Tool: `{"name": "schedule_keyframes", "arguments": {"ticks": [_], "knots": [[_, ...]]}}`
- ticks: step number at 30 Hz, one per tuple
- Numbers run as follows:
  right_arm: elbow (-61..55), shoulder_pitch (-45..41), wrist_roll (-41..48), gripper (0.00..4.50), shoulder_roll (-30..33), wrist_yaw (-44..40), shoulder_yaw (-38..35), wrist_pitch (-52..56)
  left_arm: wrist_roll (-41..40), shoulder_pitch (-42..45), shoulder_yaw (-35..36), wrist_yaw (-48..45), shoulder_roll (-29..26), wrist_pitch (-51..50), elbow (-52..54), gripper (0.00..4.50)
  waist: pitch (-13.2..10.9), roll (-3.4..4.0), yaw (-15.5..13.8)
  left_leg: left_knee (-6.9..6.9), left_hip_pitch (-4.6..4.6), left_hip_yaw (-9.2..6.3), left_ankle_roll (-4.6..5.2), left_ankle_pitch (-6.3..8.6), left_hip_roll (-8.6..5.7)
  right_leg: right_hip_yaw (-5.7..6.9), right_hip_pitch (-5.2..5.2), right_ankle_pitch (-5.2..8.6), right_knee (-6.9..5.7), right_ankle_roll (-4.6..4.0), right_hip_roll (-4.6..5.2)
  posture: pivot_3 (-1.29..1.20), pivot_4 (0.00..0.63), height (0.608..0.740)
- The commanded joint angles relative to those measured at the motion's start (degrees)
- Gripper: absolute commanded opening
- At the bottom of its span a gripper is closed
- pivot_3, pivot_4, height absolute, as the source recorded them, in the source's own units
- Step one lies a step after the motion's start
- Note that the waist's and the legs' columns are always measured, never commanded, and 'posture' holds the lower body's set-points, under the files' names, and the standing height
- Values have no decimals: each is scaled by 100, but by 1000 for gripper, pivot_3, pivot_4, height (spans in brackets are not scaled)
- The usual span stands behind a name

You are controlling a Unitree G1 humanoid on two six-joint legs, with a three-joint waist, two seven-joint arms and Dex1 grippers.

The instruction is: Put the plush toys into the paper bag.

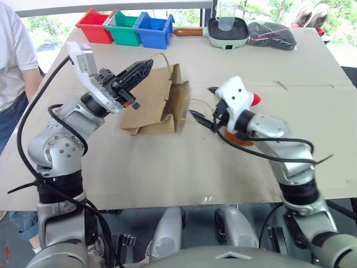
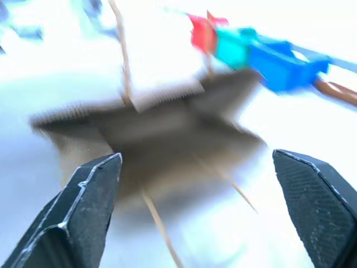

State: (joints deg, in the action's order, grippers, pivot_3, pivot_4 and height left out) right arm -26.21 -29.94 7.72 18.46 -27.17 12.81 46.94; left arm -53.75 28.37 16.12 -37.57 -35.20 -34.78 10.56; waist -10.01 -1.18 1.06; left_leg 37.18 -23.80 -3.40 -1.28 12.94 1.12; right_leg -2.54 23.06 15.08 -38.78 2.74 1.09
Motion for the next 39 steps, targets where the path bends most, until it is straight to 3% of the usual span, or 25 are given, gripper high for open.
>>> {"name": "schedule_keyframes", "arguments": {"ticks": [1,4,6,9,15,17,20,23,28,35,38,39], "knots": [[-582,398,5,4243,793,-129,-279,940,20,52,46,-123,40,58,93,0,0,-1,-29,0,0,0,0,0,-2,0,0,0,1,0,2,0,150,740],[-479,857,20,4243,1496,-332,-138,1301,-45,81,36,-249,59,-6,51,0,-1,-4,-25,1,-5,-1,1,1,-3,2,-3,1,12,0,3,0,150,740],[-283,981,23,4243,1625,-403,29,1233,-35,98,12,-384,38,-15,15,0,-1,-3,35,0,-2,3,2,1,-3,-4,-2,1,10,0,2,0,150,740],[-28,989,-100,3494,1640,-351,114,979,-57,142,-8,-627,3,-53,-81,0,0,-4,89,-2,6,2,2,1,4,-6,-3,1,5,0,-7,0,150,740],[-497,1030,387,555,1464,-619,-660,91,-129,306,-100,-1176,-53,-285,-252,0,-3,-7,81,1,-4,2,2,1,2,-3,-2,1,10,1,-4,0,150,740],[-688,997,606,35,1407,-737,-818,-80,-124,393,-133,-1247,-10,-335,-310,0,-3,-7,79,1,-5,0,2,1,2,-1,-2,1,13,1,-4,0,150,740],[-749,671,771,35,1233,-714,-786,-4,-126,525,-181,-1322,72,-400,-396,0,-4,-7,97,0,-4,-1,2,1,3,-1,-2,1,12,2,-5,0,150,740],[-399,73,648,35,924,-728,-194,-91,-100,690,-281,-1373,198,-417,-506,0,-4,-6,118,0,-1,1,1,0,3,-3,-2,1,8,1,-5,0,150,740],[1289,-1027,-146,35,265,-805,1041,-939,-79,935,-454,-1455,406,-476,-554,0,-5,-6,133,-3,2,-2,1,0,7,0,0,1,4,0,-10,0,150,740],[3942,-1954,-300,35,-982,-1227,1372,-2268,19,1003,-633,-1463,668,-425,-479,0,-6,-8,127,-2,-6,2,0,0,3,-1,0,0,16,0,-4,0,150,740],[4818,-2047,-192,1746,-1386,-1329,1056,-2931,-91,845,-472,-1360,633,-505,-285,0,-6,-7,129,-6,-2,-2,0,0,5,2,0,0,11,0,-6,0,150,740],[4886,-2038,-201,2059,-1408,-1368,1014,-3039,-115,807,-418,-1329,611,-517,-254,0,-7,-6,128,-6,-2,-2,0,-1,5,1,0,0,11,0,-5,0,150,740]]}}
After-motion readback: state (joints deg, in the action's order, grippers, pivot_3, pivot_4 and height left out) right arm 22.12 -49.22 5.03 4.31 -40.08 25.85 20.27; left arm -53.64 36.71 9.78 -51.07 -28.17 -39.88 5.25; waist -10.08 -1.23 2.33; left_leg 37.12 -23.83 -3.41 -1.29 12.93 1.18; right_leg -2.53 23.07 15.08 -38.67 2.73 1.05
